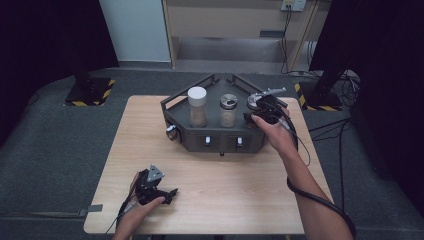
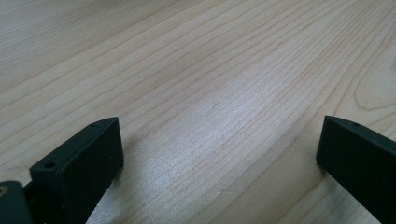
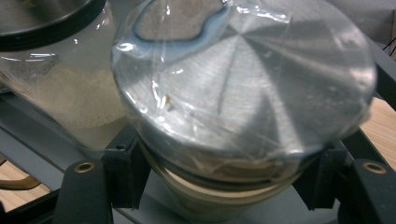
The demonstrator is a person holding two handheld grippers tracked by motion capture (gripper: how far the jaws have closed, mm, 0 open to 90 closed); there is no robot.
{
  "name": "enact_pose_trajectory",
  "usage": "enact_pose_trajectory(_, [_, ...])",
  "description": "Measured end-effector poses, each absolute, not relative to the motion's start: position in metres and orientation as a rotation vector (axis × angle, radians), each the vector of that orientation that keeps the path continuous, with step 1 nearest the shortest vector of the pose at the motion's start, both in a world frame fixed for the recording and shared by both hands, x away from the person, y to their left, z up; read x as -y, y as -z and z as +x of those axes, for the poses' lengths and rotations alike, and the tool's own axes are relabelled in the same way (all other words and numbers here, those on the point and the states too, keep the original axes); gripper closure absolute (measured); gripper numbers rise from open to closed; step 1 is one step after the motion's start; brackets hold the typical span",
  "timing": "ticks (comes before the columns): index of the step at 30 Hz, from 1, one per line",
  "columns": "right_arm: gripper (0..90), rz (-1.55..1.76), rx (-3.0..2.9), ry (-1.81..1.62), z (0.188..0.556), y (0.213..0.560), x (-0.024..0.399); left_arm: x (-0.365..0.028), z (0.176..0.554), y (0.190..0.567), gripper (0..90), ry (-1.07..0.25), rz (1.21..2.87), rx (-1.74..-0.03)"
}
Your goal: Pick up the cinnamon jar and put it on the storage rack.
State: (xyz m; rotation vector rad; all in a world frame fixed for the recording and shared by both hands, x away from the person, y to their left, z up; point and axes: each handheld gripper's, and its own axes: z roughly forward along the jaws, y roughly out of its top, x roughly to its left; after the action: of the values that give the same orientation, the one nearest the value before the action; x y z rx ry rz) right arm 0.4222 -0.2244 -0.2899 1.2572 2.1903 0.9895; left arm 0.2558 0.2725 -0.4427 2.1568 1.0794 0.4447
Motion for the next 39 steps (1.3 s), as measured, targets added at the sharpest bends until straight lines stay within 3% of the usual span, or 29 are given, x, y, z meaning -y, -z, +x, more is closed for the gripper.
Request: enact_pose_trajectory(39, [31.0, 1.274, -2.155, -1.045, 0.4183, 0.2988, 0.2299, -0.2724, 0.2558, 0.4427, 0.0, -0.445, 2.157, -1.08])
